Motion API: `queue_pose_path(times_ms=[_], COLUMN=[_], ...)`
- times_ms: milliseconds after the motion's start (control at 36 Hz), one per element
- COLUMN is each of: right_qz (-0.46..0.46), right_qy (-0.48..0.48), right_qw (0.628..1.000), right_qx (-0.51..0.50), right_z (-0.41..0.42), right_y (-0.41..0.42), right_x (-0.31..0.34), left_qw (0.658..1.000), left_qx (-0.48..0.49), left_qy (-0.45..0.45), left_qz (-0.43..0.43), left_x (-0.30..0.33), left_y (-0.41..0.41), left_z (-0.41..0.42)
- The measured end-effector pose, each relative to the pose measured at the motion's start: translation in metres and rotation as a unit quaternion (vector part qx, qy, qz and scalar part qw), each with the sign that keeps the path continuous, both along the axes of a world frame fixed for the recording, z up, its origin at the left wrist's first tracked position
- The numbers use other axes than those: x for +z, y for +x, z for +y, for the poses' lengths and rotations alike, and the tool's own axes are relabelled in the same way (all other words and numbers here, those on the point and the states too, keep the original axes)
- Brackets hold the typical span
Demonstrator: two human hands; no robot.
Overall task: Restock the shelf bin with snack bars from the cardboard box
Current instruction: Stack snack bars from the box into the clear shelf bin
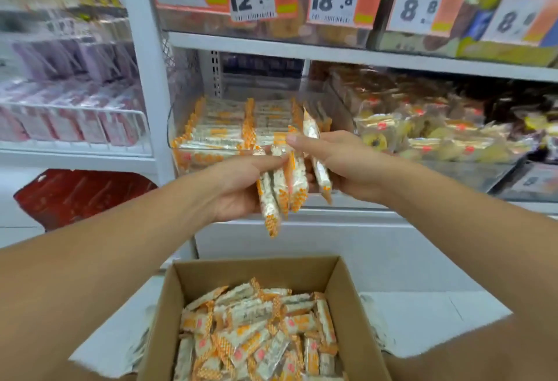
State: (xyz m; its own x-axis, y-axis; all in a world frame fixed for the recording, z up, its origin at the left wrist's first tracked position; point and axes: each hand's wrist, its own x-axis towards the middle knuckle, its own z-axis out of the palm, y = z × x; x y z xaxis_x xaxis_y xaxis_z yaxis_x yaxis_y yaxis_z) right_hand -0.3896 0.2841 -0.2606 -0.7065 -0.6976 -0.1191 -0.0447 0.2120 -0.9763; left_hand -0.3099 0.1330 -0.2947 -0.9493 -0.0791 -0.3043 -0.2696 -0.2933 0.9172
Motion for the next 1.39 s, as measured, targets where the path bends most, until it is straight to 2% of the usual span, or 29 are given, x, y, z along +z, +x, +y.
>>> queue_pose_path(times_ms=[139, 250, 361, 472, 611, 694, 806, 917, 1000, 1028, 1111, 1194, 1250, 1389], right_qz=[0.030, 0.114, 0.147, 0.172, 0.256, 0.274, 0.308, 0.309, 0.394, 0.407, 0.422, 0.490, 0.502, 0.516], right_qy=[-0.030, 0.009, 0.035, 0.057, 0.022, 0.026, 0.007, 0.001, 0.088, 0.114, 0.115, 0.121, 0.125, 0.157], right_qw=[0.999, 0.992, 0.982, 0.971, 0.946, 0.936, 0.932, 0.949, 0.915, 0.906, 0.899, 0.863, 0.855, 0.842], right_qx=[0.000, -0.053, -0.109, -0.159, -0.199, -0.221, -0.193, -0.058, 0.009, 0.008, 0.007, 0.004, -0.019, -0.034], right_z=[-0.013, -0.033, -0.046, -0.049, -0.053, -0.055, -0.053, -0.044, -0.039, -0.037, -0.033, -0.033, -0.035, -0.036], right_y=[-0.014, -0.033, -0.052, -0.063, -0.064, -0.063, -0.054, -0.036, -0.030, -0.029, -0.026, -0.024, -0.023, -0.027], right_x=[0.014, 0.008, 0.010, 0.012, 0.005, -0.003, 0.000, 0.013, 0.009, 0.006, 0.005, 0.003, 0.001, -0.002], left_qw=[0.997, 0.995, 0.994, 0.991, 0.984, 0.981, 0.970, 0.948, 0.943, 0.944, 0.945, 0.944, 0.943, 0.959], left_qx=[0.049, 0.073, 0.059, 0.084, 0.142, 0.163, 0.213, 0.289, 0.302, 0.301, 0.307, 0.313, 0.314, 0.231], left_qy=[-0.017, -0.005, -0.011, 0.010, 0.038, 0.044, 0.071, 0.074, 0.082, 0.084, 0.083, 0.076, 0.074, 0.137], left_qz=[0.048, 0.066, 0.095, 0.108, 0.105, 0.097, 0.093, 0.111, 0.109, 0.107, 0.082, 0.069, 0.077, 0.092], left_x=[0.020, 0.025, 0.033, 0.031, 0.028, 0.028, 0.025, 0.028, 0.029, 0.027, 0.023, 0.022, 0.022, 0.020], left_y=[-0.018, -0.034, -0.051, -0.061, -0.065, -0.068, -0.071, -0.072, -0.071, -0.071, -0.069, -0.071, -0.074, -0.075], left_z=[-0.007, -0.016, -0.022, -0.022, -0.026, -0.027, -0.031, -0.035, -0.036, -0.035, -0.028, -0.024, -0.021, -0.018])
